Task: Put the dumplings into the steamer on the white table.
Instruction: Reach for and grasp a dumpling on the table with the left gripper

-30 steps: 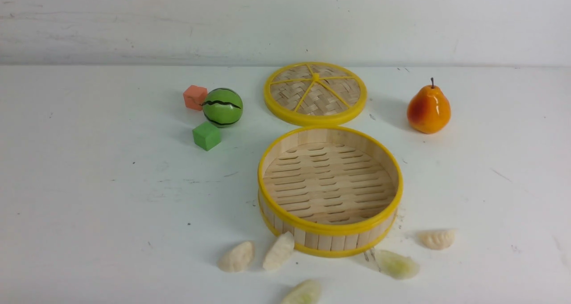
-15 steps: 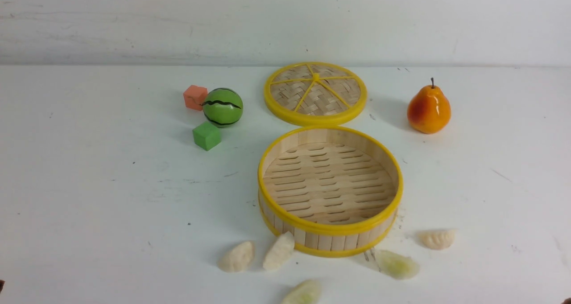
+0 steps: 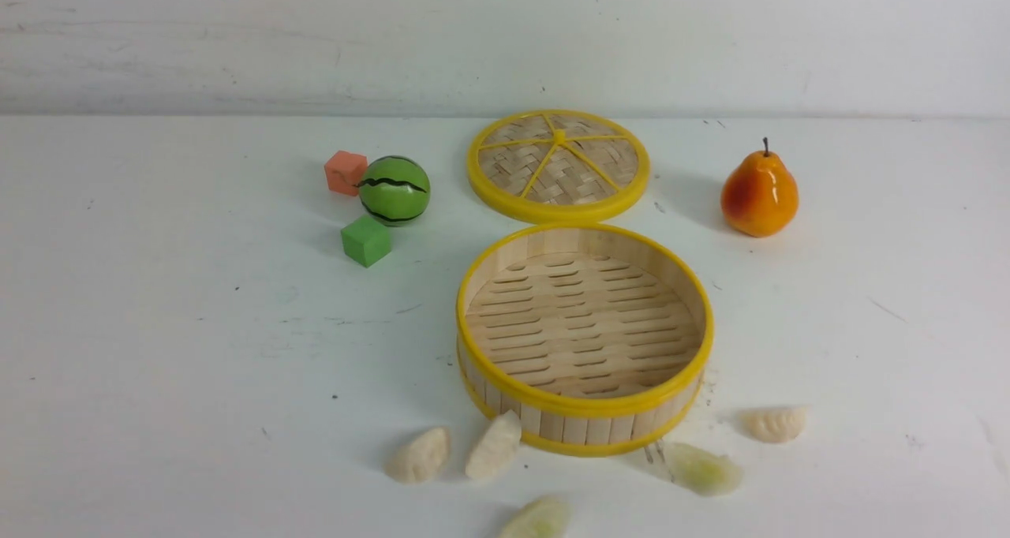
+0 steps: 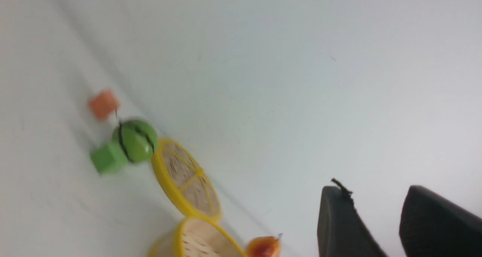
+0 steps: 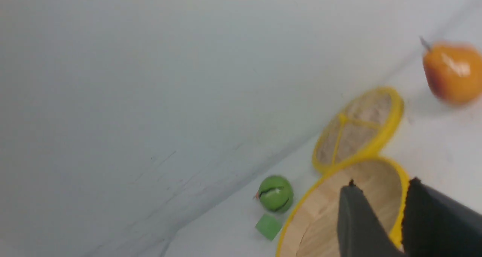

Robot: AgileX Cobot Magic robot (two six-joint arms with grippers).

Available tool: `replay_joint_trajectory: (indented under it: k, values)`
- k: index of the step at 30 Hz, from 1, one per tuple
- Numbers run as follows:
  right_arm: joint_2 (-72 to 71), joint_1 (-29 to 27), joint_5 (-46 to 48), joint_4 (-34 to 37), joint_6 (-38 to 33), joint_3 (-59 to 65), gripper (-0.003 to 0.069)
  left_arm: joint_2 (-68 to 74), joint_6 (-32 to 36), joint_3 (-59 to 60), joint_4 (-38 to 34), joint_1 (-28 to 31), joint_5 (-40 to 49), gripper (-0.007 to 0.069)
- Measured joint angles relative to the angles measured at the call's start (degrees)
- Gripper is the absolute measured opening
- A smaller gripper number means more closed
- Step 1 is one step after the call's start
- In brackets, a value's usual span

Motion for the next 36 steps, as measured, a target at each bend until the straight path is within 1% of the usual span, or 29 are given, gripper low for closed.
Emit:
replay_joint_trajectory:
  k: [1, 3, 5, 6, 7, 8, 9, 10, 11, 12, 13, 14, 15, 16, 19, 21, 22, 27, 28, 29, 32, 33, 35, 36]
  values:
    - [0.8, 0.0, -0.5, 0.1, -4.7, -2.3, 0.0154, 1.1, 4.9, -3.1, 1.8, 0.0, 2.7, 0.0230]
    - [4.4, 0.0, -1.1, 0.2, -12.3, -6.5, 0.0088, 5.0, 10.5, -8.0, 5.9, 0.0, 7.2, 0.0201]
    - [9.3, 0.0, -0.9, 0.2, -18.4, -11.1, 0.0017, 9.3, 12.8, -11.9, 10.4, 0.0, 11.2, 0.0159]
    - [12.5, 0.0, -0.5, 0.2, -21.1, -13.4, -0.0006, 11.7, 12.8, -13.8, 13.4, 0.0, 13.2, 0.0131]
    - [13.2, 0.0, -0.4, 0.2, -21.6, -13.4, -0.0009, 12.2, 12.8, -14.2, 14.0, 0.0, 13.2, 0.0125]
    - [18.7, 0.0, 1.5, -0.2, -24.7, -17.3, -0.0020, 15.6, 11.8, -17.2, 18.6, 0.0, 16.9, 0.0082]
    - [21.5, 0.0, 3.1, -0.7, -25.9, -19.7, -0.0020, 17.9, 10.8, -18.6, 21.9, 0.0, 18.9, 0.0050]
    - [26.6, 0.0, 6.6, -1.9, -27.1, -23.2, -0.0020, 21.0, 8.3, -20.8, 26.6, 0.0, 22.9, 0.0008]
    - [29.5, 0.0, 9.1, -2.6, -27.5, -24.7, -0.0020, 22.3, 7.3, -22.0, 28.6, 0.0, 24.5, -0.0008]
    - [33.1, 0.0, 12.4, -4.0, -27.8, -27.0, -0.0020, 24.4, 5.7, -23.4, 32.3, -0.2, 27.0, -0.0014]
    - [33.8, 0.0, 13.0, -4.5, -27.8, -27.9, -0.0020, 25.3, 5.0, -23.7, 32.8, -0.3, 28.1, -0.0014]
    - [39.8, 0.3, 18.7, -6.7, -27.8, -31.2, -0.0020, 28.7, 2.9, -26.3, 37.2, -1.3, 32.6, -0.0014]
    - [42.2, 0.9, 20.7, -8.2, -27.8, -32.9, -0.0020, 30.9, 2.2, -27.3, 38.7, -1.9, 34.9, -0.0014]
    - [43.9, 1.5, 22.1, -9.1, -27.5, -33.5, -0.0019, 32.3, 1.8, -28.0, 39.6, -2.4, 36.7, -0.0014]
    - [51.0, 5.6, 27.2, -14.3, -24.7, -37.0, -0.0019, 38.7, 0.9, -30.6, 41.9, -6.2, 44.4, -0.0014]
    - [54.9, 8.8, 30.1, -18.0, -22.2, -38.3, -0.0016, 43.5, 0.8, -32.0, 41.9, -11.4, 47.2, -0.0014]
    - [55.8, 10.1, 30.8, -19.5, -21.5, -38.6, -0.0015, 45.2, 0.8, -32.4, 41.9, -12.8, 47.8, -0.0014]
    - [60.5, 15.4, 36.9, -29.1, -15.5, -38.9, -0.0014, 56.4, 0.5, -37.5, 42.7, -24.6, 48.3, -0.0014]
    - [60.5, 15.4, 36.9, -29.1, -15.5, -38.9, -0.0014, 56.4, 0.4, -37.7, 42.7, -25.0, 48.3, -0.0014]
    - [60.8, 16.1, 39.0, -31.6, -13.6, -38.9, -0.0012, 60.3, 0.0, -40.0, 42.7, -27.7, 48.3, -0.0014]
    - [60.7, 16.6, 40.8, -33.9, -11.6, -38.9, -0.0011, 67.8, -0.5, -44.4, 42.7, -31.6, 48.6, 0.0008]
    - [60.7, 16.6, 40.9, -34.0, -11.5, -38.9, -0.0010, 68.4, -0.5, -44.7, 42.7, -31.8, 48.7, 0.0011]
    - [60.1, 16.7, 41.2, -34.1, -11.2, -38.9, -0.0008, 74.2, -0.7, -48.1, 42.6, -34.3, 48.7, 0.0067]
    - [59.7, 16.7, 41.2, -34.1, -11.1, -38.9, -0.0006, 77.9, -0.7, -49.3, 42.4, -35.1, 48.6, 0.0118]
